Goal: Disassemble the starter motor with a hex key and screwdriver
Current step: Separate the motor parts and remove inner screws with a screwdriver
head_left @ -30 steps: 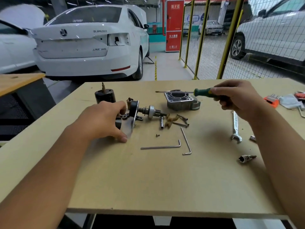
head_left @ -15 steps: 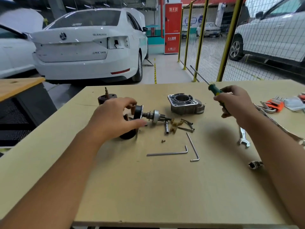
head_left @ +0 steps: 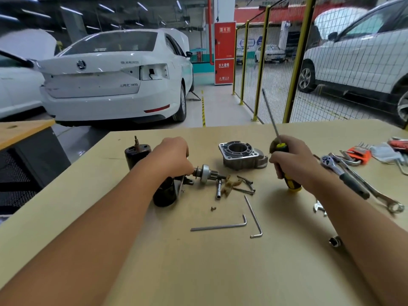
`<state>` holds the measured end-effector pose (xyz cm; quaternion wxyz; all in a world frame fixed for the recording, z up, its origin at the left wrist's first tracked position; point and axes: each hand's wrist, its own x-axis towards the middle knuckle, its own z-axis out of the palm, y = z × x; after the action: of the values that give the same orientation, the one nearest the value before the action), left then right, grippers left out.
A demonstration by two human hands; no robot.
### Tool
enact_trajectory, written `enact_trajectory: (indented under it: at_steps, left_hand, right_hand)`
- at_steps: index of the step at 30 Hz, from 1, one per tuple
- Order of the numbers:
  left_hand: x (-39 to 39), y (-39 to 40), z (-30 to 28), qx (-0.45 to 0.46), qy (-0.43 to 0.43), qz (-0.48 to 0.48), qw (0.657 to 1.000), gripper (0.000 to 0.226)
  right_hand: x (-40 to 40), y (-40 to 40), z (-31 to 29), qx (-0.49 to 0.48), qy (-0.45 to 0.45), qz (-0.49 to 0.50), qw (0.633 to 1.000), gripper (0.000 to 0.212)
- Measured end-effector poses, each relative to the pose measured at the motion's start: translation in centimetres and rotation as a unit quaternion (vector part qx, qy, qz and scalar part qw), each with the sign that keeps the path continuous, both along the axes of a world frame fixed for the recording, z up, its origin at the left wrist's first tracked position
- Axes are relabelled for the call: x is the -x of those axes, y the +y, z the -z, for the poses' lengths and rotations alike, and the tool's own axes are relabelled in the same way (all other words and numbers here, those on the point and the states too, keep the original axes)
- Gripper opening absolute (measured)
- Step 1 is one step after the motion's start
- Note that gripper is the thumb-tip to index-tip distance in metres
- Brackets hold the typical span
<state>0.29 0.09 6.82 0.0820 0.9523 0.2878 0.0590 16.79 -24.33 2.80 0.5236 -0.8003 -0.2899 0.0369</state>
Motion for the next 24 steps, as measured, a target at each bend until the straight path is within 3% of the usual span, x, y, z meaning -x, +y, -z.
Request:
enact_trajectory:
  at_steps: [2,4,5,7,9,12,20,22,24]
  left_hand:
    - [0.0,-0.4,-0.7,-0.032,-0.018,0.007,0.999,0.038]
    - [0.0,-1.4,-2.0,0.016,-0.159,0.065,0.985,0.041]
    - [0.1,-2.2,-2.7,0.11,-0.245,0.123,0.955,0.046]
    - [0.3,-3.9,-4.0,0.283,-0.342,0.24,0.863,0.053]
    - [0.2,-5.3,-4.3,0.283,-0.38,0.279,0.835,0.044]
    - [-0.3,-6.0,-4.2,0.209,-0.394,0.232,0.865,0.015]
    - [0.5,-3.7,-2.2,0.101,-0.338,0.168,0.921,0.009]
    - [0.8,-2.6,-1.8,0.034,-0.261,0.134,0.955,0.009]
    - [0.9,-1.6,-1.1,-0.006,-0.11,0.109,0.988,0.029]
  right_hand:
    - [0.0,0.1,0.2,0.028,-0.039,-0.019,0.999,0.023]
    - [0.2,0.2,0.3,0.058,-0.088,-0.036,0.994,0.024]
    - [0.3,0.2,0.3,0.073,-0.111,-0.042,0.99,0.023]
    - [0.5,0.2,0.1,0.106,-0.155,-0.054,0.981,0.019]
    - [0.9,0.1,-0.2,0.138,-0.192,-0.065,0.97,0.018]
    - [1.3,0.0,-0.7,0.168,-0.232,-0.069,0.956,0.016]
    - [0.8,-0.7,-1.1,0.247,-0.259,-0.07,0.931,0.017]
    - [0.2,-0.9,-1.0,0.281,-0.246,-0.066,0.925,0.018]
    - [-0.3,-1.1,-0.6,0.281,-0.223,-0.061,0.931,0.015]
